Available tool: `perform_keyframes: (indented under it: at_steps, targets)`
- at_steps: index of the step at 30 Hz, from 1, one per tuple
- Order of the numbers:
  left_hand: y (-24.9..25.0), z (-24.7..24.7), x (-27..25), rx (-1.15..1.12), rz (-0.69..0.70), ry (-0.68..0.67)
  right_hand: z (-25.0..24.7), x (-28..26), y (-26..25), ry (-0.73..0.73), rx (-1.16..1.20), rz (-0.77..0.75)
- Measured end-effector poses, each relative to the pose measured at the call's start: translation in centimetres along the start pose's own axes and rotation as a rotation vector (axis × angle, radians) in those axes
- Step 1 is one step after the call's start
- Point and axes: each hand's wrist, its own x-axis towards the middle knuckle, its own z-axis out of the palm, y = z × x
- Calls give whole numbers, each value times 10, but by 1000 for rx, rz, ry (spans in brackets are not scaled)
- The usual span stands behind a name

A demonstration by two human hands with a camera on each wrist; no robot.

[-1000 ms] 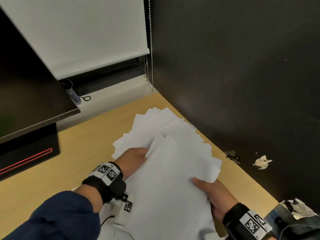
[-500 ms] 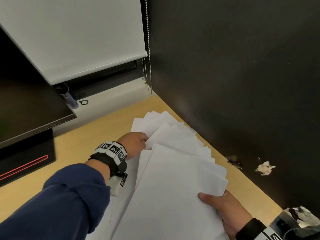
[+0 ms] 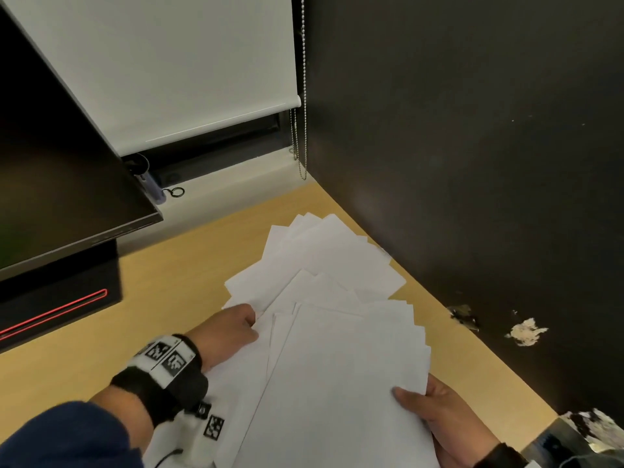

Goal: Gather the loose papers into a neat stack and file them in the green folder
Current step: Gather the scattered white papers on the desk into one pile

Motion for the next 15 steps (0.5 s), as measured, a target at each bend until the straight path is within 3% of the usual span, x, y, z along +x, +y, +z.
perform_keyframes:
  at_steps: [4,9,15]
  targets:
    - [-18,20,-33,-174,-61,55,-2,6,11,133,-14,-116]
    - [-30,36,-60,-174,-10,79,10,2,11,200,2,-171]
    - [-55,42,-81,-313,-112,80,11,-16,6,21,15,-14]
